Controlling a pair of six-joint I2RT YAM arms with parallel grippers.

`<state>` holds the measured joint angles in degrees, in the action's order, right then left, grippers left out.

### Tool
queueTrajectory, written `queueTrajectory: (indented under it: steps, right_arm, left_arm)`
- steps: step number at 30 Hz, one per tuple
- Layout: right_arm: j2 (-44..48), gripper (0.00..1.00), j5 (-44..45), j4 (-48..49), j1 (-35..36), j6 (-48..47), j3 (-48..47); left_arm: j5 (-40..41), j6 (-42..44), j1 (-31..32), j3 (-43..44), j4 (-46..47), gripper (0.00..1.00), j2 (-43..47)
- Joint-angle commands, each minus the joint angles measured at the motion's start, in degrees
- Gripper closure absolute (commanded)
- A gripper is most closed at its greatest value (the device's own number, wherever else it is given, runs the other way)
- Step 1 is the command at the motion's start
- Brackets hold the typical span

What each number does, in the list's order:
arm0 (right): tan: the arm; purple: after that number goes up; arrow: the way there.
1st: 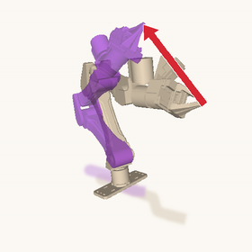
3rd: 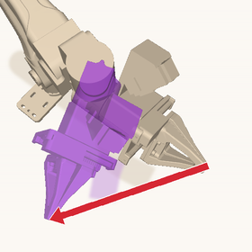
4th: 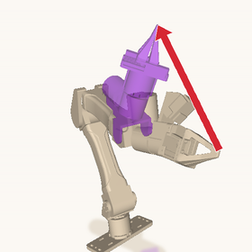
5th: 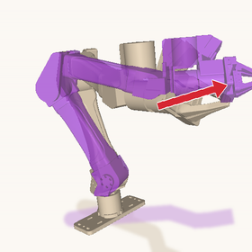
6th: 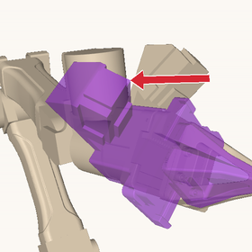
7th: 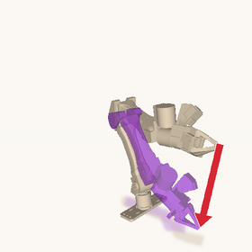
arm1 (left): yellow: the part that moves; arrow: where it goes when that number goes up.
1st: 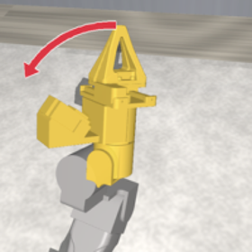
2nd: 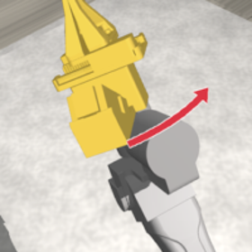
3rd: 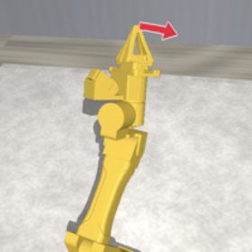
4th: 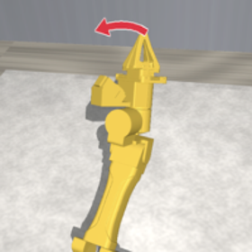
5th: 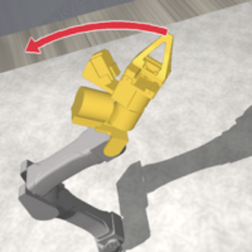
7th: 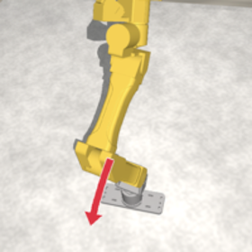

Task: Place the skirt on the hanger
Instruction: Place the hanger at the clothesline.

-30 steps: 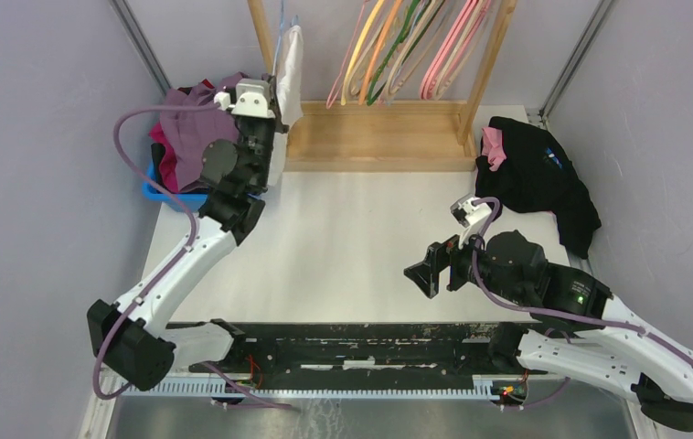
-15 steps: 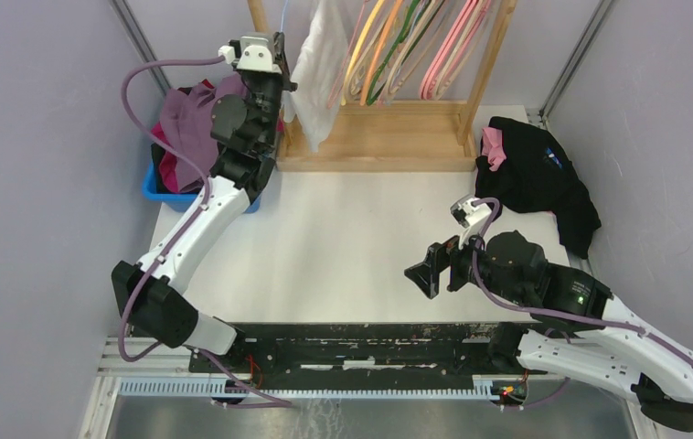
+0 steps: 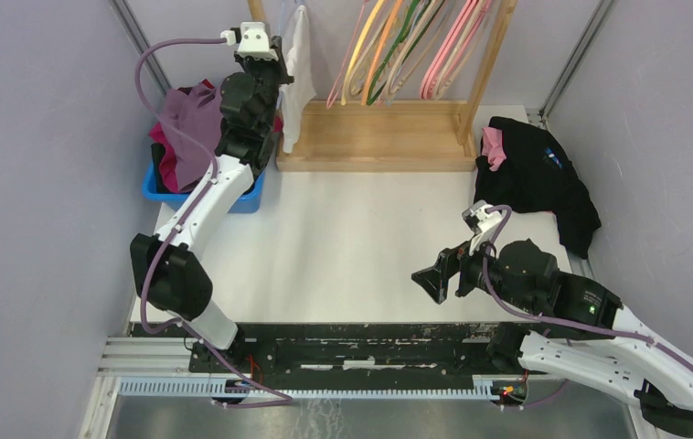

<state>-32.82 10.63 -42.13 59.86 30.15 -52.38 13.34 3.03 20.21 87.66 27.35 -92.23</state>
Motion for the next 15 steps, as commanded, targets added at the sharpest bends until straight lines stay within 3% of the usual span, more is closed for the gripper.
queueTrajectory:
  steps: [1, 15]
  right_arm:
    - [-0.36, 0.08, 0.26, 2.12, -0.14, 0.30, 0.12]
    - [0.26, 0.08, -0.04, 3.55, -0.13, 1.31, 1.76]
  left_arm:
    - [-1.43, -2.94, -0.51, 5.10, 2.39, 0.96, -0.18]
    - [-2.18, -3.20, -1.39, 10.85, -2.44, 0.96, -4.24]
